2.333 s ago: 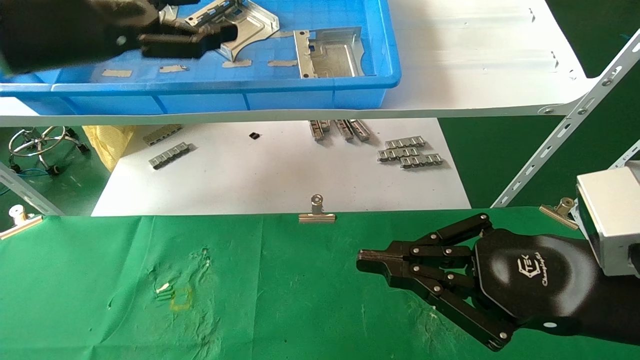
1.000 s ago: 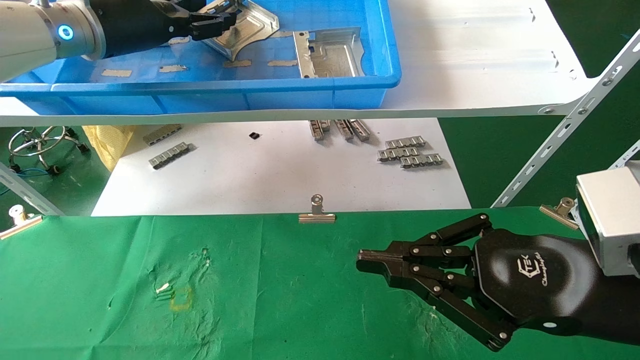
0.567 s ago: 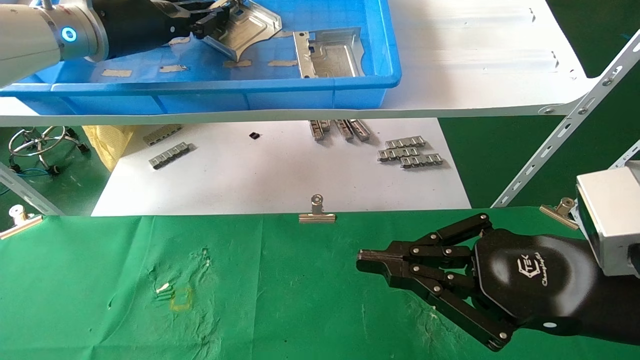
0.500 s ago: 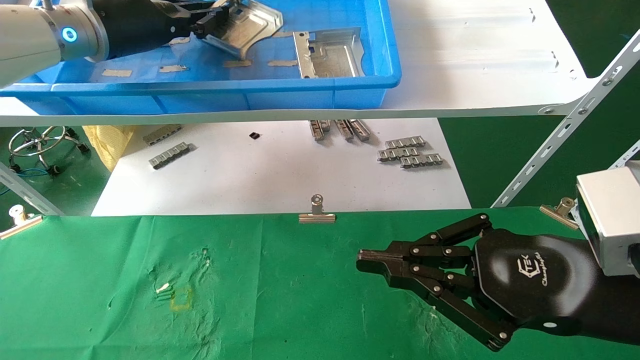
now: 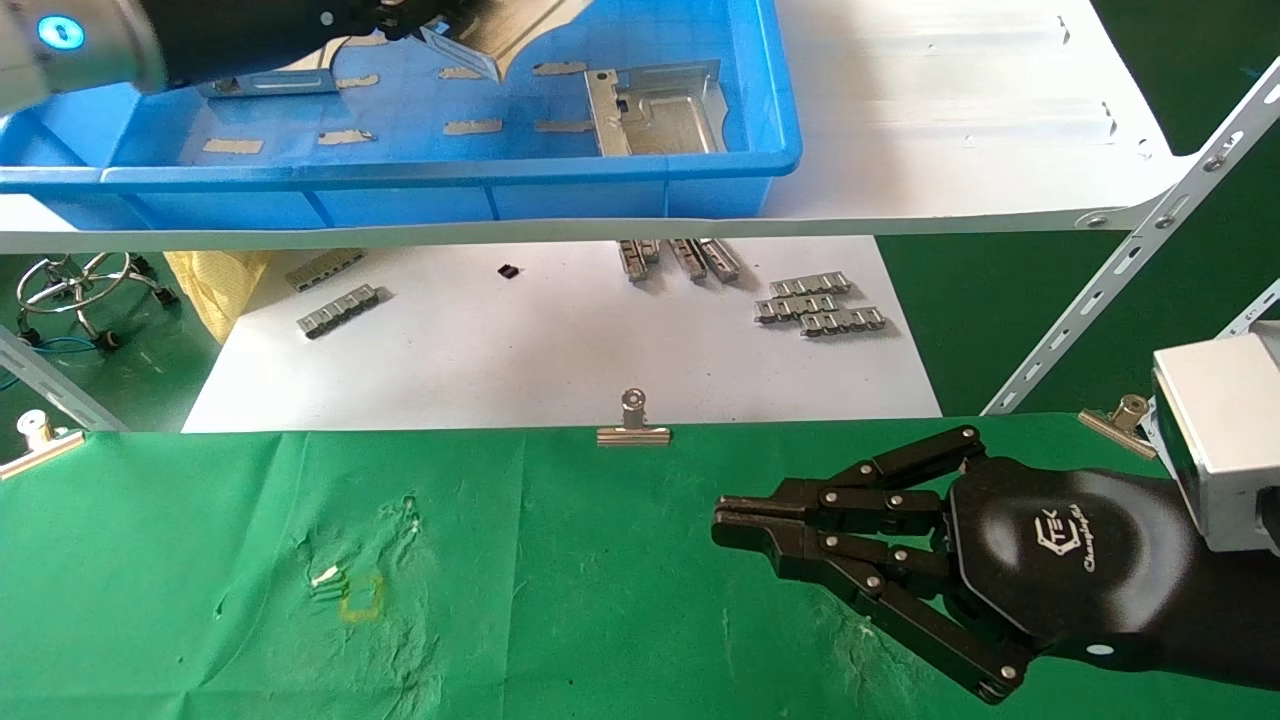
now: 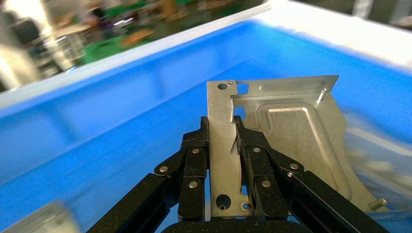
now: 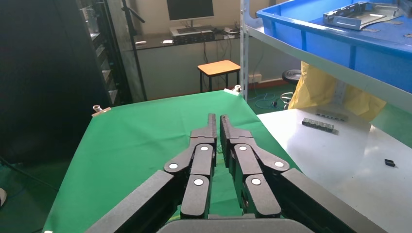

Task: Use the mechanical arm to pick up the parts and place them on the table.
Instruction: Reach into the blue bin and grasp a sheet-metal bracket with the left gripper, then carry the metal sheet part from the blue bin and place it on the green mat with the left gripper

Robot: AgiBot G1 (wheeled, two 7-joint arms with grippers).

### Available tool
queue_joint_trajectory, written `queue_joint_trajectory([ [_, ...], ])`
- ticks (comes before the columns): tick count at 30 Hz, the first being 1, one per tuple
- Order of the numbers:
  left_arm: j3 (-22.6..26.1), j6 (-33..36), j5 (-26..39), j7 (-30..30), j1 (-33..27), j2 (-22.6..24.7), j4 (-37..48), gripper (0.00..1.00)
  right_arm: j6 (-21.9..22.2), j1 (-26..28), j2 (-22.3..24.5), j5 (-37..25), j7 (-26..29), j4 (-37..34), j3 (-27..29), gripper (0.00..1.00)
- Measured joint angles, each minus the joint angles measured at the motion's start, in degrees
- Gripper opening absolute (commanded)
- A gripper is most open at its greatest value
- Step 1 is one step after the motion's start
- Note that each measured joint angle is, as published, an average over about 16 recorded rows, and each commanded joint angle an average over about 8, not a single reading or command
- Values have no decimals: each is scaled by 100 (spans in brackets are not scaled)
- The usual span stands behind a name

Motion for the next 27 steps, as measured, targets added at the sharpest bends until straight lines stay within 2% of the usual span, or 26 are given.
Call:
queue_joint_trajectory([
  [7, -121, 1668, -283, 374, 154, -462, -336, 0, 0, 0, 0, 0, 0, 0, 0, 100],
  [12, -108, 2445, -571, 579, 400, -827, -853, 0, 0, 0, 0, 0, 0, 0, 0, 100],
  [17, 49, 2697, -993, 636, 788, -1248, -1687, 0, 0, 0, 0, 0, 0, 0, -1, 100],
  [27, 606, 2674, -2064, 787, 1765, -2220, -3461, 0, 0, 0, 0, 1, -1, 0, -1, 100],
])
